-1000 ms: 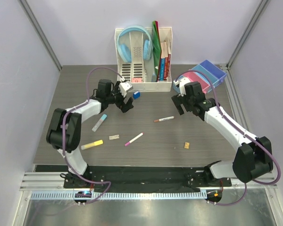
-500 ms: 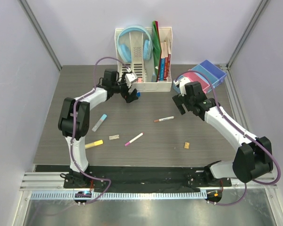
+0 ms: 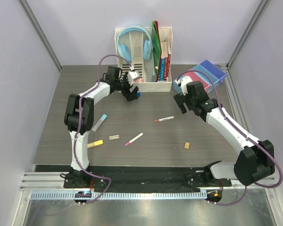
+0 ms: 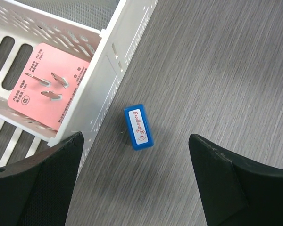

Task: Sort the stationery into containers
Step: Pick up the stationery from the center of the board.

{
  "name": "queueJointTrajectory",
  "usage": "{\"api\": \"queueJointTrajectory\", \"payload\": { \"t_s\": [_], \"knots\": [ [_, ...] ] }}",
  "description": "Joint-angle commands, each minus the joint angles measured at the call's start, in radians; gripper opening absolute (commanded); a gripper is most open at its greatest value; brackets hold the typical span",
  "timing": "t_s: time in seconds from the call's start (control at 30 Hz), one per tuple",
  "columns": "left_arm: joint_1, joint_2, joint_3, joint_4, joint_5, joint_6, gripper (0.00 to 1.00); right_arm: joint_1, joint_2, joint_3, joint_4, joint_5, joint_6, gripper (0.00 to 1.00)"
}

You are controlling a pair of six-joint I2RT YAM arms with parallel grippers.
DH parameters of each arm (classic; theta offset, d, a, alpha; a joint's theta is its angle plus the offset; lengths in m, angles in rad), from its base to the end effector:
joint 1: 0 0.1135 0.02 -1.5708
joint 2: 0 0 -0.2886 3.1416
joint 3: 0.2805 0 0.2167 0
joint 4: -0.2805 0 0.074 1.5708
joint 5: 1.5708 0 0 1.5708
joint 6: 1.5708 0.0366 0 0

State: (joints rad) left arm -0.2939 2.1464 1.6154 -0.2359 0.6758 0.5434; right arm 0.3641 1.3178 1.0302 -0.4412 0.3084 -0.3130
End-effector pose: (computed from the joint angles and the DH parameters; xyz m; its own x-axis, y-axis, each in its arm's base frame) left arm 0.4345 -0.1554 0.2307 -0.2287 0.4907 -0.8408 0.9059 0.4236 0.0008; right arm 0.2335 0.0771 0.3189 -0.5528 -0.5246 -0.6475 -0.3131 0.8508 -0.4220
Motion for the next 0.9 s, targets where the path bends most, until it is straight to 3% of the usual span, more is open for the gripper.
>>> {"api": "queueJointTrajectory", "payload": {
  "t_s": [0.0,0.13,0.33,0.4,0.47,0.73,0.87],
  "knots": [
    [-0.011,0.032,0.08,-0.072,-0.015,0.016,0.89,-0.004,-0.055,0.005,0.033,0.008,-0.017,1.0],
    [-0.019,0.055,0.106,-0.086,-0.018,0.029,0.85,-0.005,-0.071,0.008,0.033,0.008,-0.023,1.0],
    [-0.033,0.092,0.164,-0.149,-0.035,0.053,0.71,-0.007,-0.095,0.001,0.032,0.008,-0.035,1.0],
    [-0.037,0.11,0.19,-0.17,-0.039,0.059,0.55,-0.007,-0.103,-0.001,0.033,0.006,-0.035,1.0],
    [-0.039,0.124,0.205,-0.184,-0.045,0.059,0.46,-0.007,-0.107,-0.005,0.033,0.005,-0.037,1.0],
    [-0.053,0.139,0.224,-0.204,-0.064,0.075,0.44,-0.022,-0.08,-0.013,0.038,0.005,-0.054,1.0],
    [-0.06,0.142,0.227,-0.22,-0.074,0.089,0.27,-0.054,-0.036,0.002,0.052,-0.012,-0.072,1.0]
  ]
}}
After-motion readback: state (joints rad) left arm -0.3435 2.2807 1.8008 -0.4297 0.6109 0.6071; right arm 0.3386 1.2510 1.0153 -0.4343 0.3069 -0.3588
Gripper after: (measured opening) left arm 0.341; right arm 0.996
